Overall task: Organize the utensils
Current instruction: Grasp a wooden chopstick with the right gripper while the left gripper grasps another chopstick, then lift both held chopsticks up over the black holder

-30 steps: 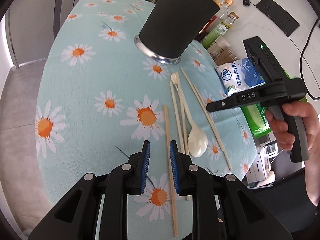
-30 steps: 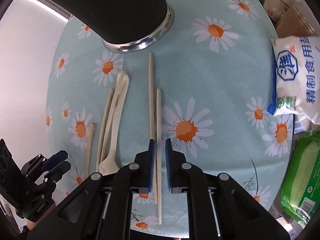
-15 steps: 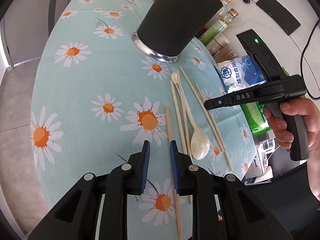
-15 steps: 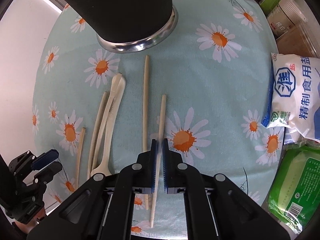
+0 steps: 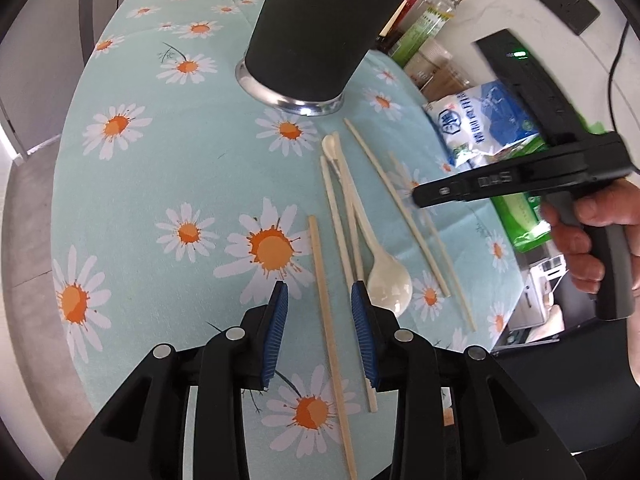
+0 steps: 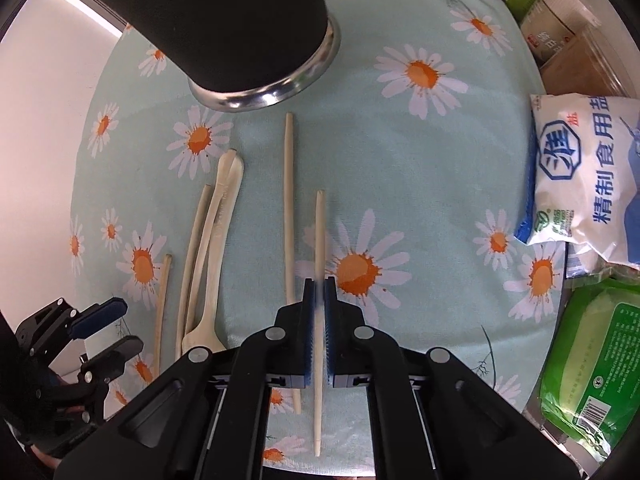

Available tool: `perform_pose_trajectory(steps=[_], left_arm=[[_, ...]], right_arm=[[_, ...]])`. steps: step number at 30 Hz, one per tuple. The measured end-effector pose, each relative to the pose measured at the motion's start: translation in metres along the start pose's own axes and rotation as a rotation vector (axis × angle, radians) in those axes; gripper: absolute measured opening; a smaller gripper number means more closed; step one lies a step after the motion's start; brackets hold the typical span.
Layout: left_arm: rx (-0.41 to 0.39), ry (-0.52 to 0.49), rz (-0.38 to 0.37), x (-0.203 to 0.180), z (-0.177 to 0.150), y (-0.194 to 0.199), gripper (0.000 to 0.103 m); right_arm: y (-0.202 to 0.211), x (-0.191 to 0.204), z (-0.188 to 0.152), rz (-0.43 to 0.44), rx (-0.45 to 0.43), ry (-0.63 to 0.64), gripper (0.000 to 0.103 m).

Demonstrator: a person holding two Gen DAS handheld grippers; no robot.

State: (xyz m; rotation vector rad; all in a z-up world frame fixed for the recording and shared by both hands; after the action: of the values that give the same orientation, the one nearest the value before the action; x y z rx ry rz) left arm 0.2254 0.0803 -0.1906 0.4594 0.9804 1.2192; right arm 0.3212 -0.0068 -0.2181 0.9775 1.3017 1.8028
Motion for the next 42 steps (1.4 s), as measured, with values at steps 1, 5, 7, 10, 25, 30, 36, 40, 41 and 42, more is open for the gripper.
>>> perform_pose_trajectory(steps=[1,5,7,10,25,30,36,40,41,42], left_arm=[[0.008,-0.006,0.013,0.000,0.000,-0.001,0.032],[0.058,-0.017,0.067,-0.003,0.000,-0.009,0.030],[0.082,-0.023,0.085,-0.007,-0.001,-0.012,0.029],[0.109,-0.048,0.139,-0.012,-0.002,-0.017,0.021],[0.227,0.019,0.322,-0.008,0.004,-0.039,0.004],[0.210,0.054,0.329,-0.002,0.008,-0.040,0.004],[0.160,0.068,0.327,0.008,0.013,-0.026,0.004],[0.106,0.061,0.307,0.011,0.021,-0.012,0.004],[0.095,0.061,0.300,0.010,0.024,-0.009,0.004],[0.080,0.059,0.292,0.010,0.027,-0.004,0.004]], right_arm=[[0.002,0.000,-0.001,0.004,-0.006,0.005,0.005],[0.014,0.001,-0.003,0.057,-0.030,0.015,0.005],[0.020,0.001,-0.003,0.084,-0.048,0.020,0.006],[0.028,-0.004,-0.005,0.123,-0.071,0.025,0.006],[0.061,-0.029,-0.017,0.311,-0.109,0.068,0.006],[0.062,-0.025,-0.015,0.350,-0.112,0.083,0.006],[0.068,-0.018,-0.012,0.357,-0.132,0.106,0.006],[0.073,-0.011,-0.006,0.343,-0.155,0.100,0.006],[0.075,-0.008,-0.005,0.342,-0.162,0.098,0.006],[0.076,-0.004,-0.005,0.341,-0.166,0.097,0.006]])
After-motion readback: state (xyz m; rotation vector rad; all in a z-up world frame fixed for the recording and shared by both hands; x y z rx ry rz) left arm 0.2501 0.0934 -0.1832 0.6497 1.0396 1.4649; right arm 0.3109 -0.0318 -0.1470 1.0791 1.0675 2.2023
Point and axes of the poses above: each gripper's, at about its wrist camera, not at the fingertips, and y roughly against the way its jaws point, x to its left, z to its top, the point moved 6 cm from there along -y, roughly the way its jaws point, and after that the axes turned 12 degrees about -x, right-handed, at the moved point
